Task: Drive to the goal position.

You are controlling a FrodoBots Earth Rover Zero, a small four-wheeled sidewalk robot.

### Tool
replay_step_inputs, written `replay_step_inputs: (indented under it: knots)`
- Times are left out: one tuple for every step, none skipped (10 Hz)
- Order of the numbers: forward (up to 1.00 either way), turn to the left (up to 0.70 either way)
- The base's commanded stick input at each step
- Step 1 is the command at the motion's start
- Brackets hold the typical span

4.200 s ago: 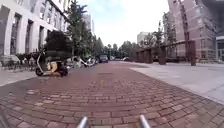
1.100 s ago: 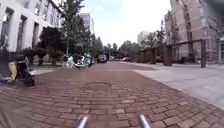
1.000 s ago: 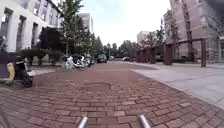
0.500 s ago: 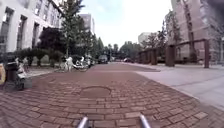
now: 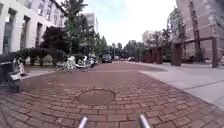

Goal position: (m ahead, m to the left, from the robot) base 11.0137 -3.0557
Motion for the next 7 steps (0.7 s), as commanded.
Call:
replay_step_inputs:
  knots:
    - [0.7,0.0]
    - [0.7,0.0]
    - [0.7,0.08]
    - [0.7,0.14]
    - [0.7,0.14]
    - [0.7,0.14]
    - [0.7,0.14]
